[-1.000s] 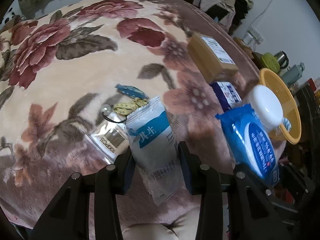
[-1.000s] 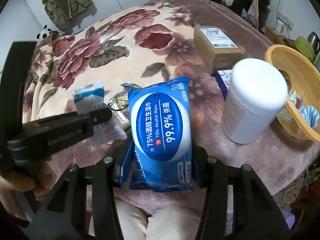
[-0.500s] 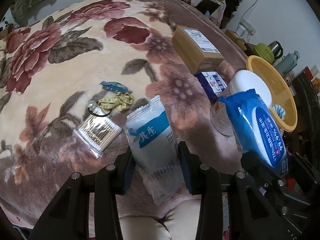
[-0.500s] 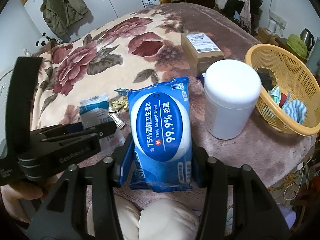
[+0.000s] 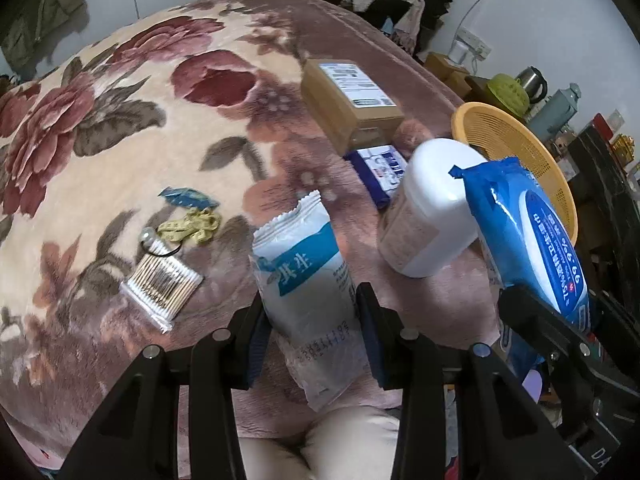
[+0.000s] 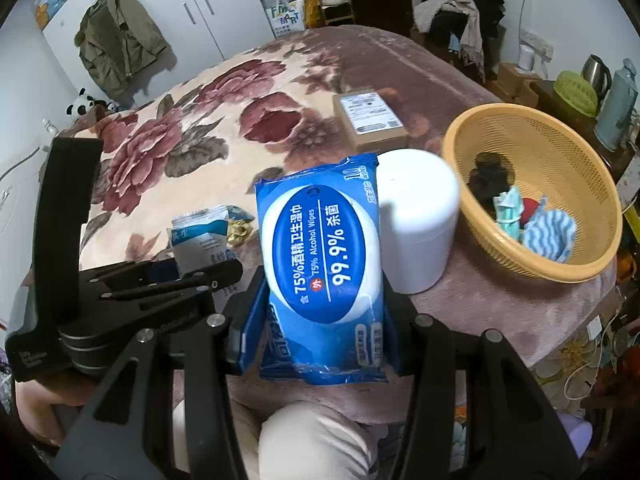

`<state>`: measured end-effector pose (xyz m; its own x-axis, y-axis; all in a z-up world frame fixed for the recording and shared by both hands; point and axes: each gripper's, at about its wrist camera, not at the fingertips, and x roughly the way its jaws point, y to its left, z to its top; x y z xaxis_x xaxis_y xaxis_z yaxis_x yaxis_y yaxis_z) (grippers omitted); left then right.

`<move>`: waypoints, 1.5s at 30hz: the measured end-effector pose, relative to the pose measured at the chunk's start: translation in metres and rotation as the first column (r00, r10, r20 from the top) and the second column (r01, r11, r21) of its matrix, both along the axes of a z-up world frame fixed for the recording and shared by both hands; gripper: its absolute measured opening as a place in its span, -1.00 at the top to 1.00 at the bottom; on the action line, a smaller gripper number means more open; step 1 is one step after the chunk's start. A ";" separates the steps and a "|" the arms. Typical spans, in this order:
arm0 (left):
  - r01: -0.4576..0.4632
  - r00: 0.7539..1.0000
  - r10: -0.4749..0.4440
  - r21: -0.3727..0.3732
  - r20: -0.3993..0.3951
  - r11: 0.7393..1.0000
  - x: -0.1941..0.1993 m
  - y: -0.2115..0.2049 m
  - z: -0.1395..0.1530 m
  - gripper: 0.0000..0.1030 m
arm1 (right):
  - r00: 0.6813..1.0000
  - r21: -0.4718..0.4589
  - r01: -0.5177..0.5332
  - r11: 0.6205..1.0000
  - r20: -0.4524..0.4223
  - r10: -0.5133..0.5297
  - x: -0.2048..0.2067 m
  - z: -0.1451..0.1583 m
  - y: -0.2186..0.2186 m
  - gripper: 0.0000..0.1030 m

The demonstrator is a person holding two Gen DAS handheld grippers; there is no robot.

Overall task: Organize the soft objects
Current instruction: 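Carry the tissue pack with the left gripper while the right gripper carries the wipes pack to the basket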

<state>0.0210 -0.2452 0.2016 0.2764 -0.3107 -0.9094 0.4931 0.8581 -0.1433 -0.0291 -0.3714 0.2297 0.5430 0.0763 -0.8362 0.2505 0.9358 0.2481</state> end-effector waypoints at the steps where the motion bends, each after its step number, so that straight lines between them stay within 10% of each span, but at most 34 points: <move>1: 0.006 1.000 -0.006 -0.001 0.000 1.000 0.000 -0.004 0.001 0.19 | 1.000 -0.002 0.007 1.000 0.002 -0.007 -0.001 0.001 -0.004 0.04; 45: 0.207 0.978 -0.207 -0.046 0.008 0.977 -0.028 -0.162 0.032 0.19 | 0.973 -0.022 0.231 0.973 0.038 -0.230 -0.043 0.015 -0.139 0.04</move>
<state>-0.0067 -0.4070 0.2333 0.2049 -0.4034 -0.8918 0.6600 0.7298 -0.1784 -0.0722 -0.5108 0.2449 0.5722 -0.0760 -0.8166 0.4516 0.8603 0.2364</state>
